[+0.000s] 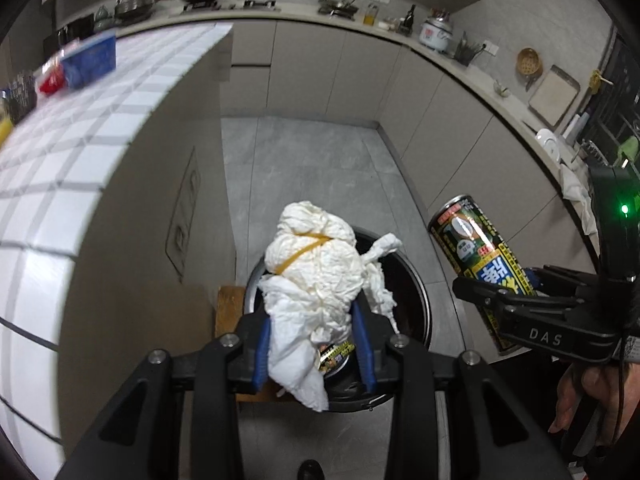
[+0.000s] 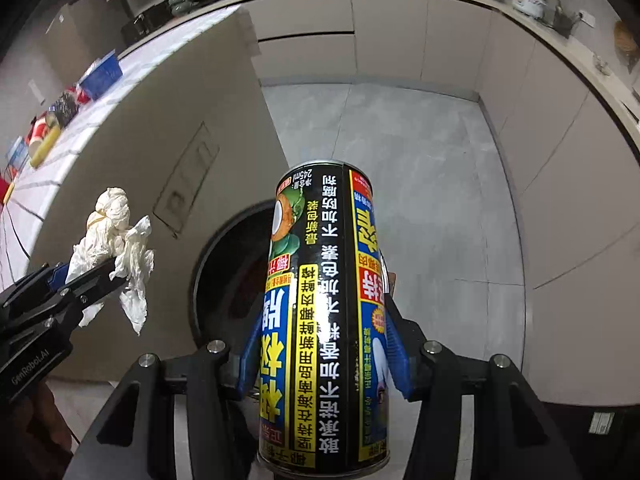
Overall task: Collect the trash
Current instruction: 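Carry tissue and spray can over the black bin and open both tools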
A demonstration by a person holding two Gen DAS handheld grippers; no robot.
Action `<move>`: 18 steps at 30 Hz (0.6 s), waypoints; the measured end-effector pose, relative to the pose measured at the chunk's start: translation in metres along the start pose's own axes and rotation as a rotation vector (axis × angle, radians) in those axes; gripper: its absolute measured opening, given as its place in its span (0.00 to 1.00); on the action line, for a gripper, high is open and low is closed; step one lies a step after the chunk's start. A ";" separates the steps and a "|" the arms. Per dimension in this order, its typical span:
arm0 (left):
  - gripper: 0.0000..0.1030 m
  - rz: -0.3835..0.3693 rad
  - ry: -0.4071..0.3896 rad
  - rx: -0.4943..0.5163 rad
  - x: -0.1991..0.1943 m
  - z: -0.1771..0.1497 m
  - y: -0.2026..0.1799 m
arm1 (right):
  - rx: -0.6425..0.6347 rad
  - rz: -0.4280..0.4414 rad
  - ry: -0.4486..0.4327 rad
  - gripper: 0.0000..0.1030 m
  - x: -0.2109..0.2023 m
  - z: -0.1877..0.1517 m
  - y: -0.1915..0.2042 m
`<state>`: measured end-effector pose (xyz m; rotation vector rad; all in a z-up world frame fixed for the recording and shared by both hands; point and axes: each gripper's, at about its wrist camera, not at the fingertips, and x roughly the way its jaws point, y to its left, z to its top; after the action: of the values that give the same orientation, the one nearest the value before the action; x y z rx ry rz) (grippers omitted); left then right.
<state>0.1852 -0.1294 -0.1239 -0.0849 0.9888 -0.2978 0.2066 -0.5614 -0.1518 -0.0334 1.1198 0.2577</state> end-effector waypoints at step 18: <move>0.76 0.118 0.026 0.005 0.031 -0.005 0.008 | -0.364 -0.085 0.116 1.00 0.097 -0.010 0.021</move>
<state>0.1987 -0.1308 -0.1534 -0.0179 1.0150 -0.1942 0.2327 -0.5247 -0.2405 -0.4228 1.1712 0.3843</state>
